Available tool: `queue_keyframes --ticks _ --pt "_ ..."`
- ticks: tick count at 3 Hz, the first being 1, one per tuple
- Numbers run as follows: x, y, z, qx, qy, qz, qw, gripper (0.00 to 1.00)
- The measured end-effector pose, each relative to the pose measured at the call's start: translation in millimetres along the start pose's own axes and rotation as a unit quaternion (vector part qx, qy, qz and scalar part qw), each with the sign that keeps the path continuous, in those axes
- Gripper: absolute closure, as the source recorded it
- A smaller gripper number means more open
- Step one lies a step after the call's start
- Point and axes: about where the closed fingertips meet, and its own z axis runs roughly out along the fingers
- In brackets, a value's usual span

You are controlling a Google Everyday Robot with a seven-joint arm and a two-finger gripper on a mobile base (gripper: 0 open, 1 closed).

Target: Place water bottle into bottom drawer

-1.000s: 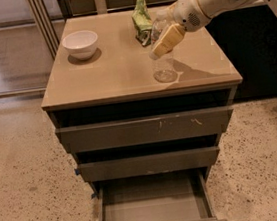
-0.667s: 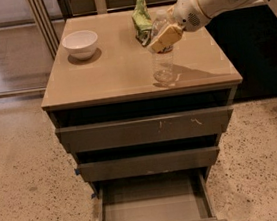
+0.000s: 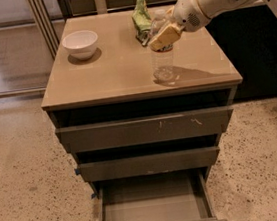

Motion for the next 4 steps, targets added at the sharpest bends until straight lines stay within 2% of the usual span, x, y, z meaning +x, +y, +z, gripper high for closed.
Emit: queue_keyframes --ticks 1,2,3,4 --pt "0 0 0 0.0 0.0 0.0 1.0 1.0" --pt "-11 24 -19 -0.01 -0.035 -0.014 0.9992 1.0" --pt "-16 59 -42 -0.021 -0.06 -0.03 0.9975 1.0" --pt "-20 111 -76 -0.035 -0.073 -0.036 0.996 1.0"
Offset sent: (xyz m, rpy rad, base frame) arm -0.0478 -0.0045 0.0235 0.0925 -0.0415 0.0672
